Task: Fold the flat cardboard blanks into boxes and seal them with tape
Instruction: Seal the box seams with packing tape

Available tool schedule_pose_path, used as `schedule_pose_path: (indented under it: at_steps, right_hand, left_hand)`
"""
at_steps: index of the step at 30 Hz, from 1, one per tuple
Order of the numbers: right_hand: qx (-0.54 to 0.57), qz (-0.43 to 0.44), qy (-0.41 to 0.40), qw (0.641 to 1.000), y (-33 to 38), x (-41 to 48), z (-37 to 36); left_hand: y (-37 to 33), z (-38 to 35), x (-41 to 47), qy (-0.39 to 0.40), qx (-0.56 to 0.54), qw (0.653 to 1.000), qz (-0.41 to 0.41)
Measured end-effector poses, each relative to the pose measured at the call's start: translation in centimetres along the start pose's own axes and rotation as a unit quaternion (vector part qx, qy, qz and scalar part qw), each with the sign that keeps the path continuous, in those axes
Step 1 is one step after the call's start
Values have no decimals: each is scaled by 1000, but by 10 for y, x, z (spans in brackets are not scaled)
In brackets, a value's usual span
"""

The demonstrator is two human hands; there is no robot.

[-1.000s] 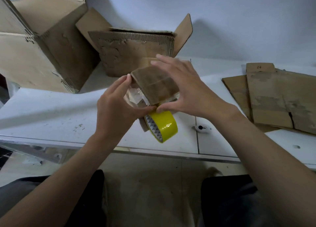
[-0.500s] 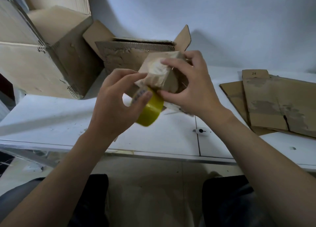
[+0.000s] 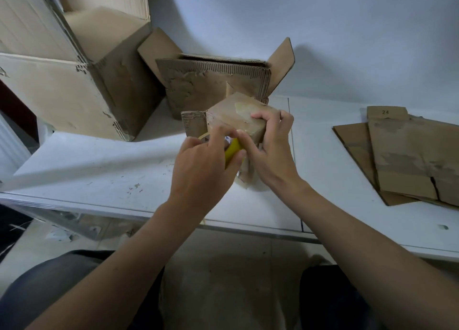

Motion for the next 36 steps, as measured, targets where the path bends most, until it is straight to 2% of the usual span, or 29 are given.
schedule_pose_path:
  at_steps: [5, 9, 19, 21, 26, 32, 36]
  right_hand:
    - [-20, 8, -33, 999, -4, 0, -8]
    - [-28, 40, -15, 999, -13, 6, 2]
    - [-32, 53, 7, 998, -22, 8, 8]
    - [-38, 52, 0, 998, -23, 7, 7]
    - [-81, 39, -9, 996, -15, 9, 4]
    - [-124, 7, 86, 989, -11, 11, 42]
    - [-149, -60, 78, 984, -31, 5, 83]
  left_hand:
    - [-6, 2, 5, 45, 19, 997, 61]
    - [-4, 8, 15, 120, 31, 987, 107]
    - [25, 12, 33, 219, 5, 953, 208]
    - [24, 10, 31, 218, 14, 958, 187]
    - [22, 6, 26, 156, 31, 977, 144]
    - [23, 3, 25, 124, -8, 982, 146]
    - [18, 3, 23, 119, -28, 981, 149]
Point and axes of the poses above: each hand's wrist, its own x-axis towards the middle knuckle, its own z-axis out of the back of the hand, y = z × x, the point moved 2 cm from there along x, towards the middle knuckle, and after that the axes turned 5 degrees about -y, right-handed, at the moved point
